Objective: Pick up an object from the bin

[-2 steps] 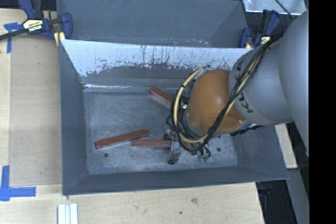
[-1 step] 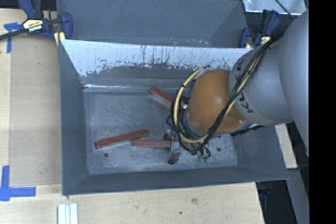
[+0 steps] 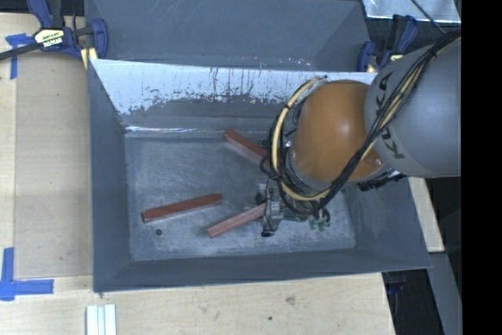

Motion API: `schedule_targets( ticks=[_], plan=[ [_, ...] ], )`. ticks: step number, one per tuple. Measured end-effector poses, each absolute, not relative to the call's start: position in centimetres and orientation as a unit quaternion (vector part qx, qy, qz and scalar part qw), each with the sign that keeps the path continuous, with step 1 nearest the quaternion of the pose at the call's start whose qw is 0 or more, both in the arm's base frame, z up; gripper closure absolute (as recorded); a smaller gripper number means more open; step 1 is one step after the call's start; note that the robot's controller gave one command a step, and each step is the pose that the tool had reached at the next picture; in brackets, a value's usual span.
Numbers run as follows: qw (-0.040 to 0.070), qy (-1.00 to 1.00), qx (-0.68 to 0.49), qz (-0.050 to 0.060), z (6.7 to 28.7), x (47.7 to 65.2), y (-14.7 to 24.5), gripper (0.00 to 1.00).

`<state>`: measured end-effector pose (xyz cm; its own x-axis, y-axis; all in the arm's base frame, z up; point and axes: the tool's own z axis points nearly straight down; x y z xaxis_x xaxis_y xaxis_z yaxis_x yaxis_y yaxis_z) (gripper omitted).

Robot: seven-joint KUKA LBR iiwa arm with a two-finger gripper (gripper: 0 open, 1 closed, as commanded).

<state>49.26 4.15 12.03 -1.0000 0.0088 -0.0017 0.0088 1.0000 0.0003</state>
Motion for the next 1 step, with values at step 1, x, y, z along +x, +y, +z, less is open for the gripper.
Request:
schedule_targets(
  ticks=[1],
  plan=[
    [0.005, 1.000, 0.004, 0.000, 12.11, 49.52, 4.17, 1.00]
  ],
)
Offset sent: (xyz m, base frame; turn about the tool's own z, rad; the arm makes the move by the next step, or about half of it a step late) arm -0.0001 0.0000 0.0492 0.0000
